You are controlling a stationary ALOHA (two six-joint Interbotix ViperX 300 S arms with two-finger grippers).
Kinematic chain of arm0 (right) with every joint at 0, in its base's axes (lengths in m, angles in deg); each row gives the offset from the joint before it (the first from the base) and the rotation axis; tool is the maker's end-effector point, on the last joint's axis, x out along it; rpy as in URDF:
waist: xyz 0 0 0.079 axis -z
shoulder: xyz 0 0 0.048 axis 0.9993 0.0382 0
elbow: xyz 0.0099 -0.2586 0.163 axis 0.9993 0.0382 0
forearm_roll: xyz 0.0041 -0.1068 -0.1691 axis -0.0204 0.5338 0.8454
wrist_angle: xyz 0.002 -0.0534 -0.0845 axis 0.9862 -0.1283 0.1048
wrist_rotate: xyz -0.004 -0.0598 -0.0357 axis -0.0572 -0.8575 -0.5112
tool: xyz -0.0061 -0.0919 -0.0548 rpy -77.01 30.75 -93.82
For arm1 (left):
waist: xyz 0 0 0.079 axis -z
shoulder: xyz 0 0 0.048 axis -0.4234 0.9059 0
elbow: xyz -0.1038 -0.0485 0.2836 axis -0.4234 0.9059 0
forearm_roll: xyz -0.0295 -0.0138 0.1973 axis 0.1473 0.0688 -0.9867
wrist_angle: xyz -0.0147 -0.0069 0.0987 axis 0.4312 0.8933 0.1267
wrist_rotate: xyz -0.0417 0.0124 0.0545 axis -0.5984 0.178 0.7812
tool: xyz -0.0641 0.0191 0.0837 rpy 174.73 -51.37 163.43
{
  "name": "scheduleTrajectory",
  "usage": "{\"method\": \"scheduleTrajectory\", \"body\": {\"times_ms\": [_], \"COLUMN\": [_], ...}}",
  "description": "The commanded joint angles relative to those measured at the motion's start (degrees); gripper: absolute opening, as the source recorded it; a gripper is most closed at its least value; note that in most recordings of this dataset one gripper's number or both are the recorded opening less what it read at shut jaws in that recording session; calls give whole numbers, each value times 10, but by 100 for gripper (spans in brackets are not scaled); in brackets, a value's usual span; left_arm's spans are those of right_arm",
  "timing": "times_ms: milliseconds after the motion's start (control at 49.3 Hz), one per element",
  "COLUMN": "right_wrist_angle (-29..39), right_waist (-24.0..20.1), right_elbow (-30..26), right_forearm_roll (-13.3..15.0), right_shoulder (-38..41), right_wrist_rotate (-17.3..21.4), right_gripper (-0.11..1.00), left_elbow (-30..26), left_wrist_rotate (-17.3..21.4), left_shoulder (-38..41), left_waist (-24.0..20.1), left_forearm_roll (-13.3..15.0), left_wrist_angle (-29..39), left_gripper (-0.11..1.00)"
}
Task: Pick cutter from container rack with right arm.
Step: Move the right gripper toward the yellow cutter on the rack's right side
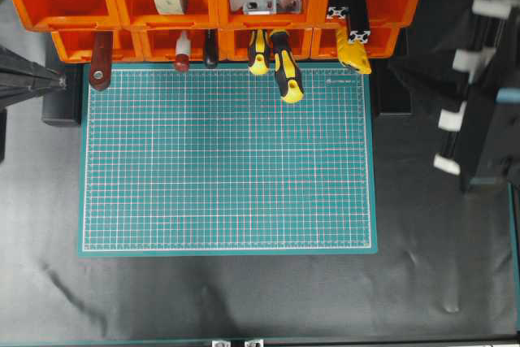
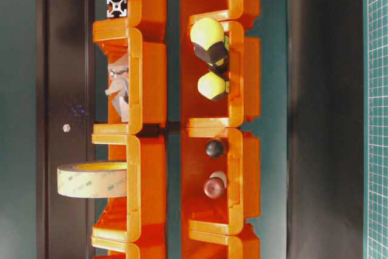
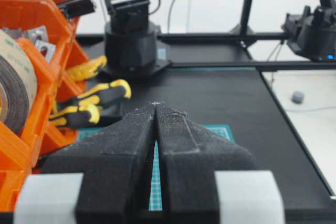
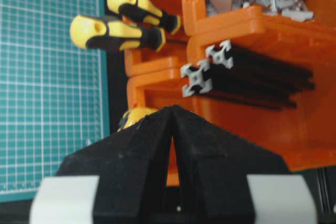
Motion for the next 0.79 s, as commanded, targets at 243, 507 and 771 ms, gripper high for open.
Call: {"method": "scheduleTrajectory", "body": {"times_ms": [243, 507, 771], "right_wrist_angle": [47, 13, -64], "right_waist": [-33, -18, 33], "right_elbow": [31, 62, 97], "right_forearm_roll": [23, 38, 64], "right_shoulder": [76, 93, 106], "right_wrist_rotate": [9, 15, 48], "right_gripper": [0, 26, 82], "left_elbow": [-16, -15, -15], "left_wrist_rotate": [-2, -2, -2], "left_shoulder": [6, 7, 5], "left_waist": [-4, -4, -18], "left_forearm_roll": [-2, -2, -2], "left_wrist_angle": [-2, -2, -3], "left_gripper": [0, 0, 0]}}
